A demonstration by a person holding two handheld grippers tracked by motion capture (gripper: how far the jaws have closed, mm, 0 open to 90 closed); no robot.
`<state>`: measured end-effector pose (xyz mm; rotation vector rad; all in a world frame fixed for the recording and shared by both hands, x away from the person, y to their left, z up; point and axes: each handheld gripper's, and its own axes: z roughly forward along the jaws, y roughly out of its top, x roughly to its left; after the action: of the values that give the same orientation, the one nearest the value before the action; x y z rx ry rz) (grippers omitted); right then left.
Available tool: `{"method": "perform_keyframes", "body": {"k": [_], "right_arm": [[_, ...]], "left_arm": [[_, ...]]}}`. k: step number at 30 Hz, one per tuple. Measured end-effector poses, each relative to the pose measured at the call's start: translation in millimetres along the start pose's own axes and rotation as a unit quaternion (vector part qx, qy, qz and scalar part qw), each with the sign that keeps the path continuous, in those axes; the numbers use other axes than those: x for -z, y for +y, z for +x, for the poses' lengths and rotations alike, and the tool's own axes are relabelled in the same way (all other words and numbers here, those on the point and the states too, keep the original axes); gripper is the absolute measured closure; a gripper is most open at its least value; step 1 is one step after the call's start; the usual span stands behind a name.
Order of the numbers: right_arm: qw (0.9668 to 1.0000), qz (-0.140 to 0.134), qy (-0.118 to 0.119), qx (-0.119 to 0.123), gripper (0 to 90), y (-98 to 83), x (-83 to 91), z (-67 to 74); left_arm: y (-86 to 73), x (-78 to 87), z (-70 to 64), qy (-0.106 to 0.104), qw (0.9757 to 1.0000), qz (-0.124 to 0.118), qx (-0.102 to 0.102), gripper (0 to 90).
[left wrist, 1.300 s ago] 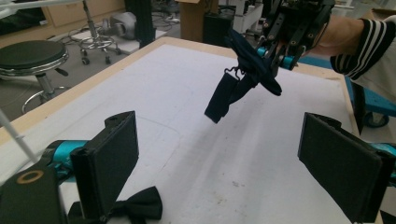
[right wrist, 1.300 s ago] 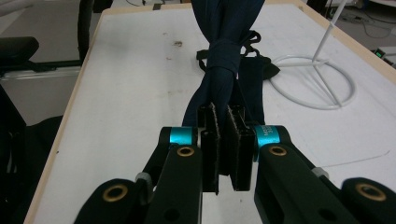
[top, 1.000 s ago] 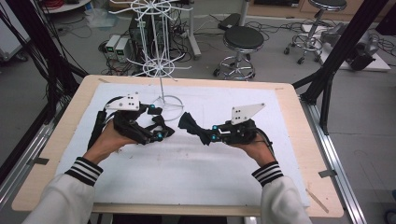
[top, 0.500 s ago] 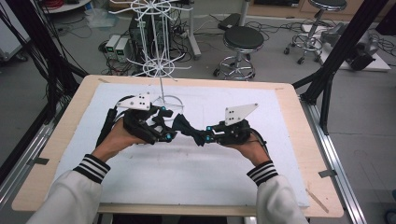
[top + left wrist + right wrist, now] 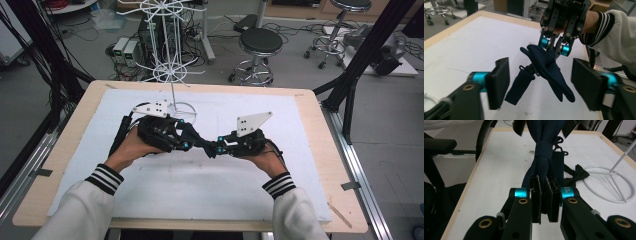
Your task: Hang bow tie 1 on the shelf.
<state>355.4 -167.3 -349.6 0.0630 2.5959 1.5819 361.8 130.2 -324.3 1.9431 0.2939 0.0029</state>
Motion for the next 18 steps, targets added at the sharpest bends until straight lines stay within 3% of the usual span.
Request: {"method": "perform_keyframes", "body": {"k": [6,8,12,18], "right_arm": [[1.0,0.006,0.0,0.001,85.3,-0.3,-1.5,0.2],[1.0,0.006,0.001,-0.001,85.3,-0.1,-1.7,0.4],[1.0,0.008,-0.002,0.0,85.2,-0.4,-1.8,-0.4],[1.0,0.005,-0.004,-0.003,84.4,-0.6,-1.2,-0.4]], "left_arm": [[2.1,1.6,-2.6,0.0,1.0,0.0,-0.006,59.1],[1.6,1.6,-1.8,0.0,1.0,0.004,0.002,60.5],[1.8,0.9,-3.2,0.005,0.9999,0.013,-0.003,79.6],[3.2,1.0,-5.6,0.009,0.9999,0.014,-0.002,82.6]]}}
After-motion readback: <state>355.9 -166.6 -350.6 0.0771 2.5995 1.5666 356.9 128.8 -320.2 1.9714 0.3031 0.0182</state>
